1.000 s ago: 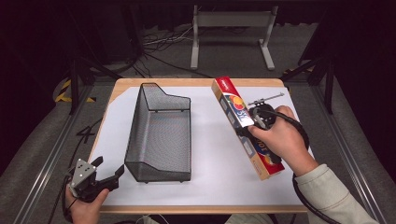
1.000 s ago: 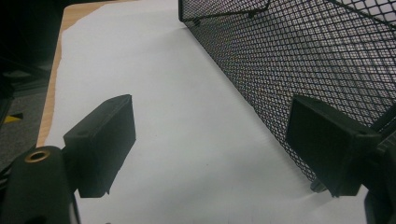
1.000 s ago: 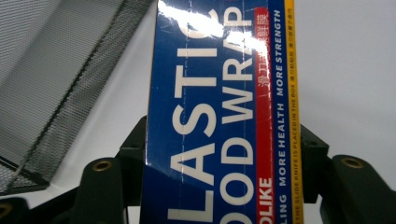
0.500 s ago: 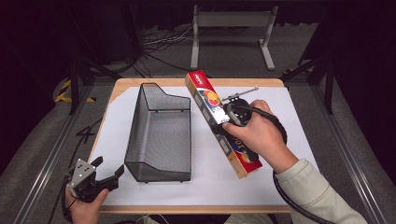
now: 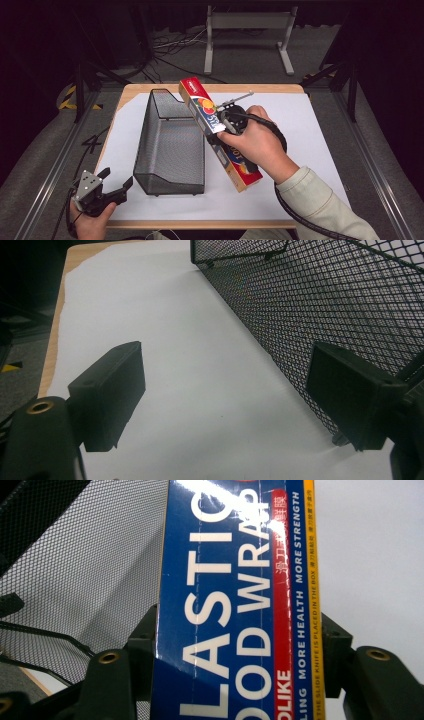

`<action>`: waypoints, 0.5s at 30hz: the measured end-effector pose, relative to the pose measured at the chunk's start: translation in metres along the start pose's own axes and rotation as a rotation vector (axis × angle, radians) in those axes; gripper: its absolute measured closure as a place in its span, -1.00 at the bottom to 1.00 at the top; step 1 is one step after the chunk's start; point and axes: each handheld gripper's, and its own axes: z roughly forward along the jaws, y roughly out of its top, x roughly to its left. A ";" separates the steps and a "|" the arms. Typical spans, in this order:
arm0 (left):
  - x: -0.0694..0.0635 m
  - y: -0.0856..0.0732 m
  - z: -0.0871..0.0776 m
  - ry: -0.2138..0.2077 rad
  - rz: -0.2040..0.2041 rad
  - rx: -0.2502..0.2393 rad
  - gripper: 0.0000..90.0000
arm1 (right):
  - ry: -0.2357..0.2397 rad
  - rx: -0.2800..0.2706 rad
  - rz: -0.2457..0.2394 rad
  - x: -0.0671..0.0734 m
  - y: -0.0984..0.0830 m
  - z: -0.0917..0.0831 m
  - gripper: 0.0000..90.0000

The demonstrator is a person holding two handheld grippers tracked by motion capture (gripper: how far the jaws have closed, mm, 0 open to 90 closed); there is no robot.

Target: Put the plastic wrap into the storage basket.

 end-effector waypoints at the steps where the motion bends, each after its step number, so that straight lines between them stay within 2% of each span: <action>1: 0.000 0.000 0.000 0.000 0.001 -0.001 -0.62 | -0.002 -0.001 -0.003 0.003 0.001 0.002 -0.12; 15: 0.000 0.000 0.000 -0.001 0.004 0.000 -0.62 | 0.000 0.016 -0.005 0.028 0.013 0.027 -0.12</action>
